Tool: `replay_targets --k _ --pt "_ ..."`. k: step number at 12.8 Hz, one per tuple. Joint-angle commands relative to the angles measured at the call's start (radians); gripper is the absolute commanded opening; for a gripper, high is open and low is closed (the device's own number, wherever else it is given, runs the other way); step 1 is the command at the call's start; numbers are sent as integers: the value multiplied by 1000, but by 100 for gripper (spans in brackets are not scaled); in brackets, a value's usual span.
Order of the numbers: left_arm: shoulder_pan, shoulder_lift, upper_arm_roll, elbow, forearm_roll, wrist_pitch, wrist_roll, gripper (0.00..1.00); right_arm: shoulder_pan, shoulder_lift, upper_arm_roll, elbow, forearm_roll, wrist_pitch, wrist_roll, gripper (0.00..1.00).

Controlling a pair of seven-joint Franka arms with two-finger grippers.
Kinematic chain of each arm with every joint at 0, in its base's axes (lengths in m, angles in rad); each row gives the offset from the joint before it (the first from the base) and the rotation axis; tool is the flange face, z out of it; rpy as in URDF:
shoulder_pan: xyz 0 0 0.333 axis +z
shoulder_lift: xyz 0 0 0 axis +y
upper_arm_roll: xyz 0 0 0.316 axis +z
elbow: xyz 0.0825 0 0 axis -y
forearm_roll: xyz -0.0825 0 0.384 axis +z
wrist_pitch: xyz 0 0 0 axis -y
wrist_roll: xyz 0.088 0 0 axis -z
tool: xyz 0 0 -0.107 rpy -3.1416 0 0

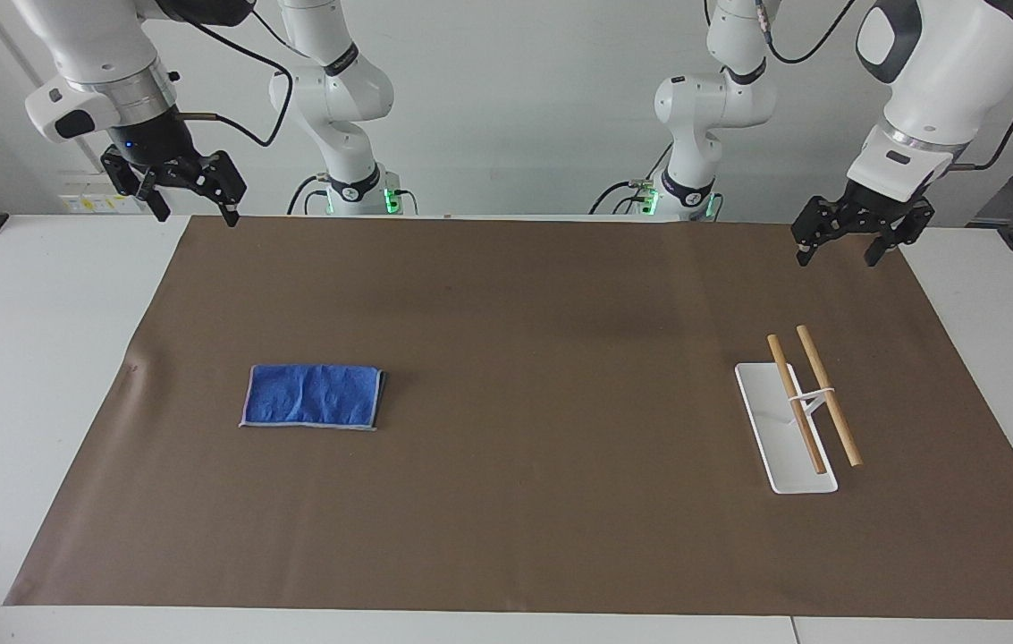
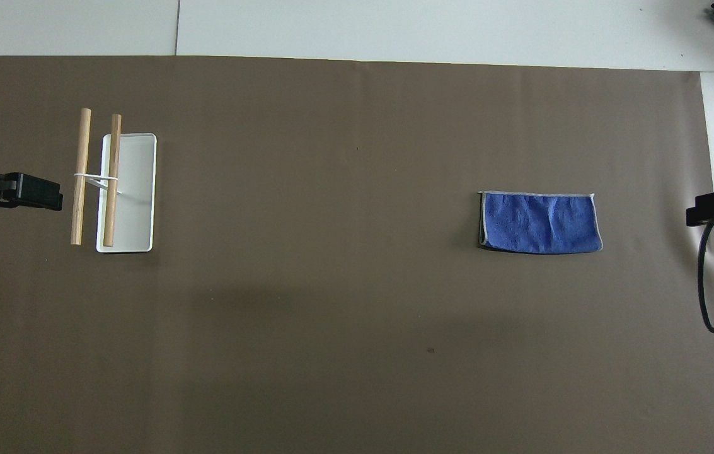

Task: Right arm passes towel to left arm to hang

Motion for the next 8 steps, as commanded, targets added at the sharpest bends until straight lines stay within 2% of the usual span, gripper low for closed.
replay_targets --k 1,8 --pt "9 -8 -7 -9 17 -4 -2 100 -6 -23 12 -31 0 18 29 100" --pt "9 -8 -7 -9 17 -4 -4 100 -6 -24 12 -36 0 18 40 100"
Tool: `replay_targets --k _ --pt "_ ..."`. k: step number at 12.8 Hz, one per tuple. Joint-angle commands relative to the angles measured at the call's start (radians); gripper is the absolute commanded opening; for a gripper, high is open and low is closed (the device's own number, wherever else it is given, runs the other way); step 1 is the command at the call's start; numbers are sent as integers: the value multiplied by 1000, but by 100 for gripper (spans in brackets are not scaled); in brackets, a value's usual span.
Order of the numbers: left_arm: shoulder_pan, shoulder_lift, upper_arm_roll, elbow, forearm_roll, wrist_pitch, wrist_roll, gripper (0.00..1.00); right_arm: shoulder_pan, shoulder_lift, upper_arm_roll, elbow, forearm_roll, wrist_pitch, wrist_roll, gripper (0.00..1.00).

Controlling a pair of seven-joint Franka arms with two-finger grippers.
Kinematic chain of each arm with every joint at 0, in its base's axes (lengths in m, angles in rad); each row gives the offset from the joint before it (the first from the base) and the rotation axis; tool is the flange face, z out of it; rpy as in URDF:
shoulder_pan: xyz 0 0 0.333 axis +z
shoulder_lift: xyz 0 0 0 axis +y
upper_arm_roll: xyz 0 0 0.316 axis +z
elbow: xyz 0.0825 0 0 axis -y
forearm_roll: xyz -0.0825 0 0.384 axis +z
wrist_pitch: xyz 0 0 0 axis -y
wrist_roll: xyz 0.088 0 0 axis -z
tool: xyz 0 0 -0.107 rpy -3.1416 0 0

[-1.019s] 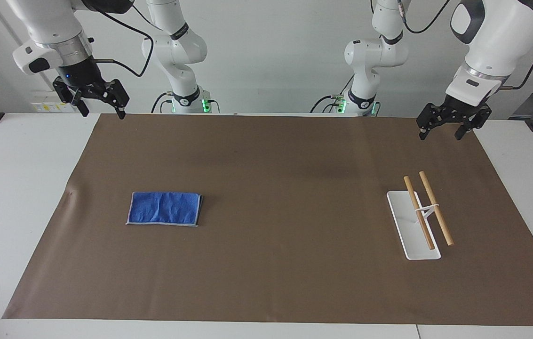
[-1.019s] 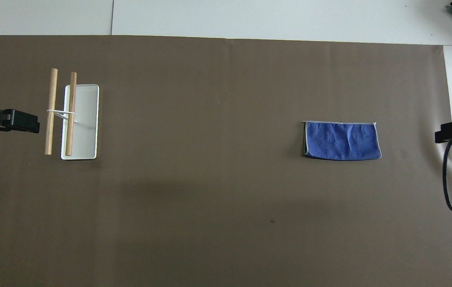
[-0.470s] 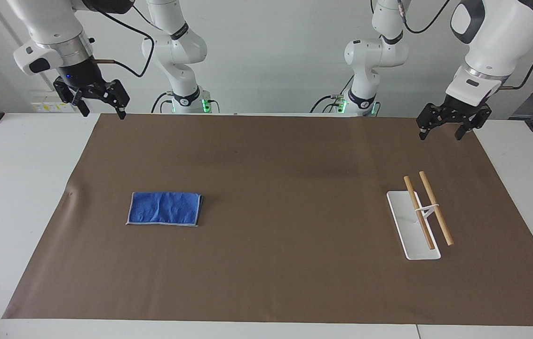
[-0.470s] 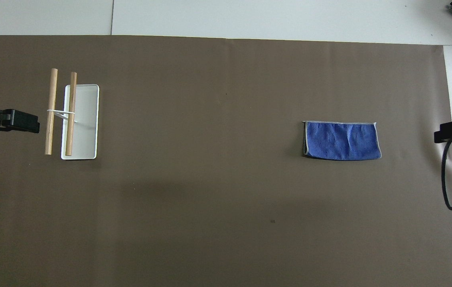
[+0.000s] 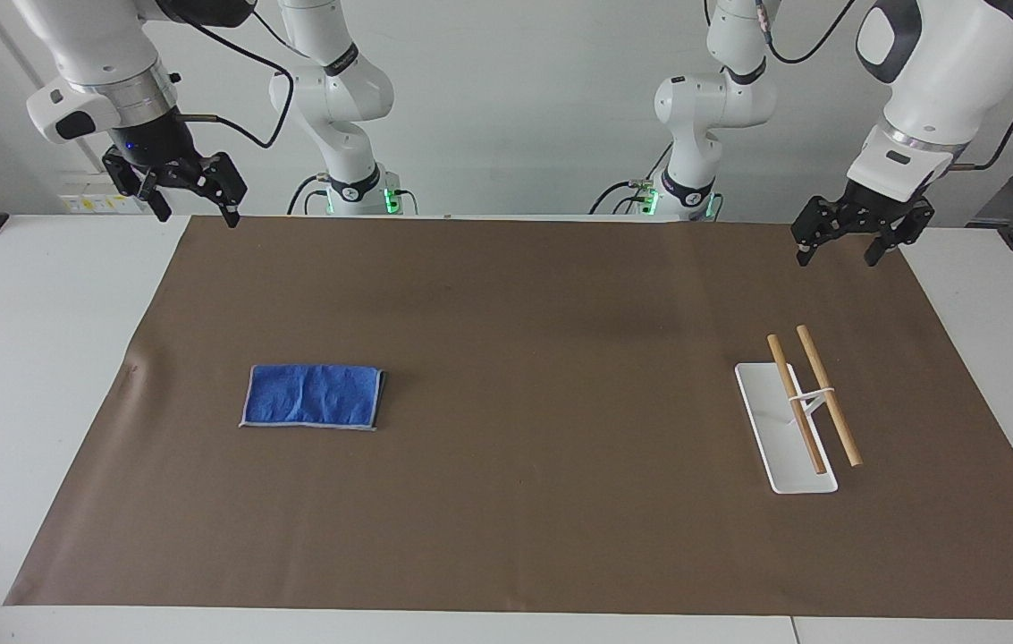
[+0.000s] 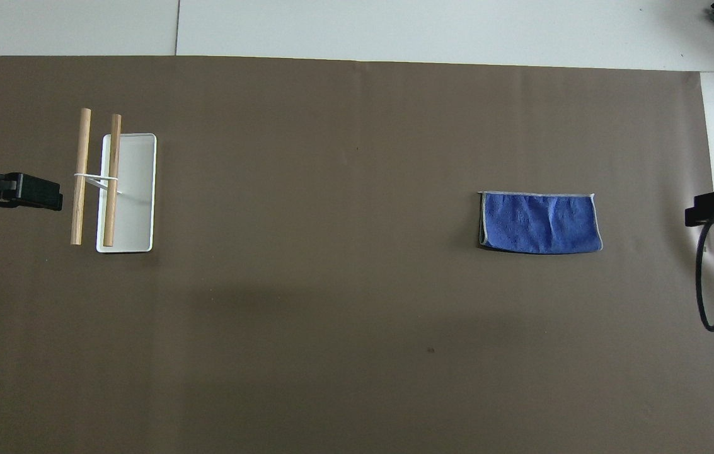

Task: Right arm passes towel to left arm to hang

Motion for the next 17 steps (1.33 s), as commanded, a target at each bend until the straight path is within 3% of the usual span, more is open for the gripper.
replay_targets --k 1,8,10,12,14,17 --pt "9 -8 -7 -9 17 -4 -4 100 -6 -24 12 -34 0 18 28 100" --pt "9 -8 -7 -9 17 -4 -4 100 13 -30 18 -102 3 77 27 100" --pt "9 -8 -7 -9 17 -4 -4 100 22 -30 20 -178 12 183 25 100" --pt "9 -8 -7 -9 17 -4 -4 100 54 -21 20 -317 22 379 22 100" --pt "9 -8 -5 -9 17 -4 -2 100 63 35 20 -414 25 558 17 100" --pt "9 -8 -7 -9 17 -5 -2 100 73 150 20 -471 47 729 -30 100"
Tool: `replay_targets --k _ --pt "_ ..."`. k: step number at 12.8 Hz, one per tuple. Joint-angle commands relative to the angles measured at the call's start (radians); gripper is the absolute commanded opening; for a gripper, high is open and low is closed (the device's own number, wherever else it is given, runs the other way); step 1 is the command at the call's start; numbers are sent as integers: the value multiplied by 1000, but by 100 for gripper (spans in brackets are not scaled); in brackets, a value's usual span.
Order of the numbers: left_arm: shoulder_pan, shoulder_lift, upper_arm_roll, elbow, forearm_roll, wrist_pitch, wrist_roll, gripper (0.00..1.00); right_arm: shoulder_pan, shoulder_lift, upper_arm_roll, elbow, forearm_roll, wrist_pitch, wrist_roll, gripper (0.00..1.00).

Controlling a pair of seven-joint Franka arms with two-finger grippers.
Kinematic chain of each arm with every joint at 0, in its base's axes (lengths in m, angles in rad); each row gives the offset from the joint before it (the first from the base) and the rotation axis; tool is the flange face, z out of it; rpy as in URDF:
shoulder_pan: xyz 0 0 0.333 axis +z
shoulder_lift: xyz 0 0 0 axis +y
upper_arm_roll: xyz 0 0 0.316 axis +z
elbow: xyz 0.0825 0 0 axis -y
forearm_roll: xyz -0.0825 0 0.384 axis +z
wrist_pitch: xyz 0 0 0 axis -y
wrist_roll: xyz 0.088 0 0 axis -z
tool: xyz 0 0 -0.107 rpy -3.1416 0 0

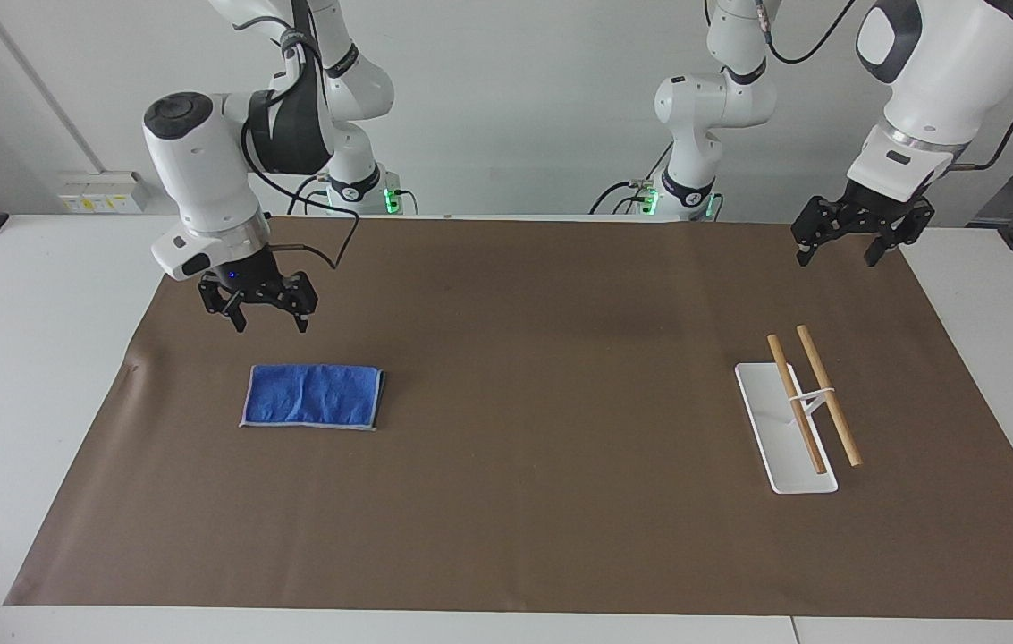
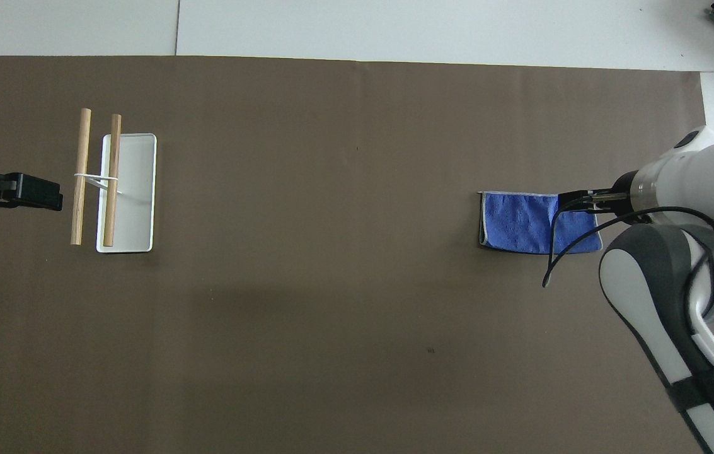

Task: Right arm passes towel to left arm to hang
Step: 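Reach the right gripper down to the blue towel and grasp it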

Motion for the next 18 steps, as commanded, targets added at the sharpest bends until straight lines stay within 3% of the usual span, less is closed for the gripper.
replay_targets --k 1,3,8,13,14,15,18 --pt "9 -8 -7 -9 17 -5 -2 100 -8 75 7 -82 82 189 -53 100" --pt "9 -8 -5 -9 17 -5 -4 100 -12 130 7 -142 126 329 -76 100" --pt "9 -7 -7 -9 17 -5 -2 100 -40 192 7 -187 169 432 -183 100" --pt "9 -8 -7 -9 17 -4 -4 100 -47 204 7 -212 170 464 -220 100" --pt "9 -8 -7 -9 17 -4 -4 100 -47 204 7 -213 170 464 -220 91" --pt "9 -8 -7 -9 17 -5 -4 100 -49 204 7 -213 170 464 -220 59" --pt "9 -7 -5 -9 17 -5 -2 100 -47 204 7 -212 172 463 -211 1"
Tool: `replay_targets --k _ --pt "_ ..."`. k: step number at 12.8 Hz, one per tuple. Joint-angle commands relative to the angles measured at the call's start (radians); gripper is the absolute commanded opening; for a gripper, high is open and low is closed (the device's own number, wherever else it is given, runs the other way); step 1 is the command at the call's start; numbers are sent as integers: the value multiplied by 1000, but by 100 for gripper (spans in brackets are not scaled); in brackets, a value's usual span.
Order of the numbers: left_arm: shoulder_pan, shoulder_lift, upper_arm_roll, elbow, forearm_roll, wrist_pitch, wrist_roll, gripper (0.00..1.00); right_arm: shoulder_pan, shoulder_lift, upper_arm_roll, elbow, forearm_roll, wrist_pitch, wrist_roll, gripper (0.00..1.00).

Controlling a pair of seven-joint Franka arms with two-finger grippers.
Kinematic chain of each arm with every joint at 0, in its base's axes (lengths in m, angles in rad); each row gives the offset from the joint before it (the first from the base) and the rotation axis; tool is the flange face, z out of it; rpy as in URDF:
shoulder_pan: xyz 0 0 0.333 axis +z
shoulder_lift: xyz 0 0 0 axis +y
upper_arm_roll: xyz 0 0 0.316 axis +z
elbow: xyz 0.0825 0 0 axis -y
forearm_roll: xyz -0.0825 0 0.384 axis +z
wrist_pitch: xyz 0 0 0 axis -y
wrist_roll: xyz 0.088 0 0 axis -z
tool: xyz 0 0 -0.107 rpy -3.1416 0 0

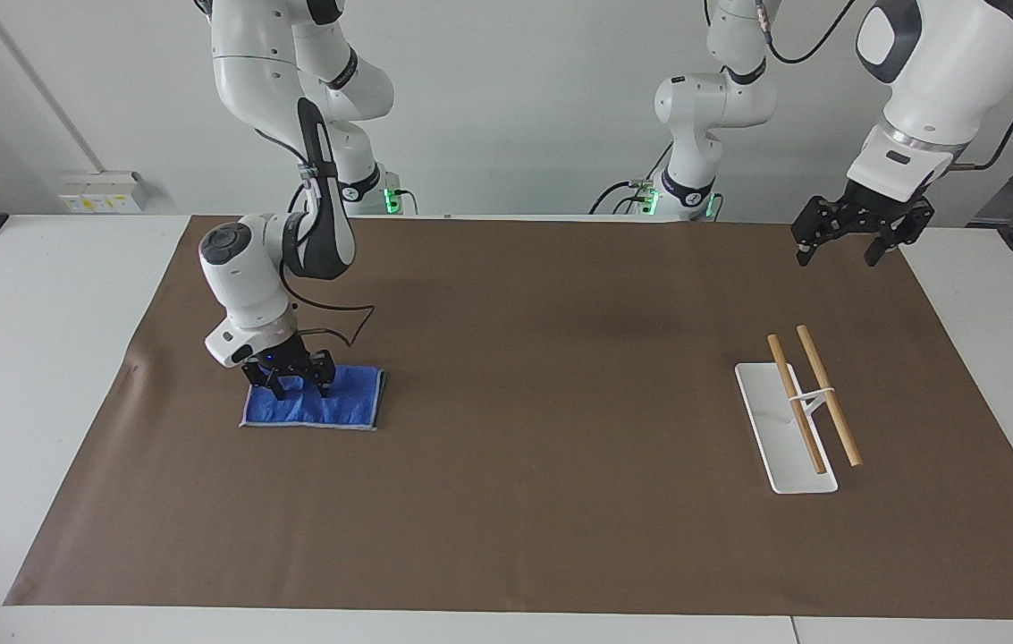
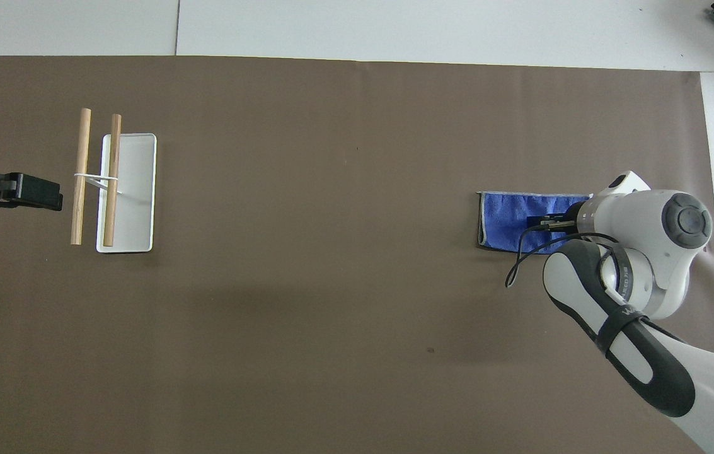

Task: Right arm passes towel to left arm to hang
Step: 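Reach the right gripper down to the blue towel and grasp it, then lift the blue towel with the right gripper toward the rack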

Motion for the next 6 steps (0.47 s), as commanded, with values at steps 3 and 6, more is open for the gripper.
replay_targets --k 3,6 --pt "9 -8 -7 -9 17 -5 -2 100 4 1 8 -4 89 17 -24 0" --pt "9 -8 -7 -9 17 -4 -4 100 30 -25 10 60 89 -76 14 0"
